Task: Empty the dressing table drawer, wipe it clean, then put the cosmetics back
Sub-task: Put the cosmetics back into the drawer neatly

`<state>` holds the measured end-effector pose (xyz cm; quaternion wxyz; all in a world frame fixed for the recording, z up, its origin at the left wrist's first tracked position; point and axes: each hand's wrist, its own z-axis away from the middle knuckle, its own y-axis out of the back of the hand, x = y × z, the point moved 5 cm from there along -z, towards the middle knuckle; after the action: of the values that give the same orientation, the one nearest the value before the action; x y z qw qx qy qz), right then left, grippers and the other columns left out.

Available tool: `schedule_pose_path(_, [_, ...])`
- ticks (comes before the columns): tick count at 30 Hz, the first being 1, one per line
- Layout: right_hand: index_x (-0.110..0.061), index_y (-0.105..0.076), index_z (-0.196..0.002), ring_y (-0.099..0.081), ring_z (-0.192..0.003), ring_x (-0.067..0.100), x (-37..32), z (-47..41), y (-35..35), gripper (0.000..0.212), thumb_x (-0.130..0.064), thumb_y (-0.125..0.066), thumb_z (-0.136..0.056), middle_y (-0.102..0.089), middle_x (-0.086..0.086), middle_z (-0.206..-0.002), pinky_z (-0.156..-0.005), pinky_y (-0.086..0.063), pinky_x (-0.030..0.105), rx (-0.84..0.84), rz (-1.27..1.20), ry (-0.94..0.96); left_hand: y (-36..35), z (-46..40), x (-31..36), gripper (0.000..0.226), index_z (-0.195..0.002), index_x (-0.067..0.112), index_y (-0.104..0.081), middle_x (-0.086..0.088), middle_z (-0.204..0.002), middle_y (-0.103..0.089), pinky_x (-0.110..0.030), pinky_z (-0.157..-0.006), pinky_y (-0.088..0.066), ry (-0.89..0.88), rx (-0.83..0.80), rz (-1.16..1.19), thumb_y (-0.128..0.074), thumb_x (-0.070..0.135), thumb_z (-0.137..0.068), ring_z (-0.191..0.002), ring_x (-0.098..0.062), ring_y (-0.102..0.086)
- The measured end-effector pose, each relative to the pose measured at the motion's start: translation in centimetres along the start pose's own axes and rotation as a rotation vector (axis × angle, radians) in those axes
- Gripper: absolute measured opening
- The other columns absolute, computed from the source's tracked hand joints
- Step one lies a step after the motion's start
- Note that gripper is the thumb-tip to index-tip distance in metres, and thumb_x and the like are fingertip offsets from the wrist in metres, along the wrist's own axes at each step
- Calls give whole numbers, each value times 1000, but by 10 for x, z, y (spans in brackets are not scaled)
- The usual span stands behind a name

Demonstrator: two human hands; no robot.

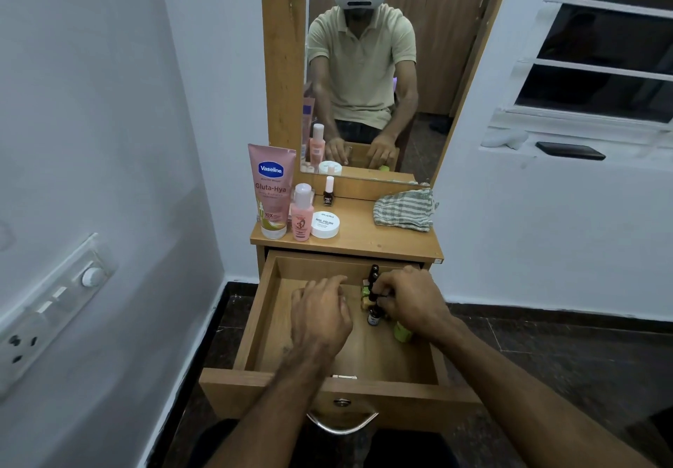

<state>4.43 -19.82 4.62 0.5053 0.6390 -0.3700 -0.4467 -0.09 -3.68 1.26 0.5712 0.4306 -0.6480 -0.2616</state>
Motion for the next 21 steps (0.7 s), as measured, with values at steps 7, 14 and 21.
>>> schedule_pose_path(7, [-32,-68,-114,-52,-86,7,-23,-37,37,23,-34,-66,-91,-61,-16,-90,-89,-47,37,206,-88,64,7,-1,-2,53,-145,34,-44,11,-141,-53,-34,-113,-28,67,108,-3,-60,37,-95,-132,-11,-44])
schedule_pose_path(14, [-27,-40,-150,-53,-125,23,-50,-121,41,62,-30,-64,-93,-52,1,-142,-102,-47,42,56,42,19,3,-4,-11,63,-151,34,-33,9,-150,-46,-39,-115,-27,138,88,-40,-58,41,-94,-139,-15,-38])
schedule_pose_path(21, [-31,-14,-160,-43,-139,28,-71,-179,36,88,-7,-60,-88,-29,5,-163,-108,-43,48,-21,76,0,-2,-3,-11,67,-153,33,-31,9,-152,-44,-41,-117,-22,135,79,-9,-56,48,-93,-142,-14,-35])
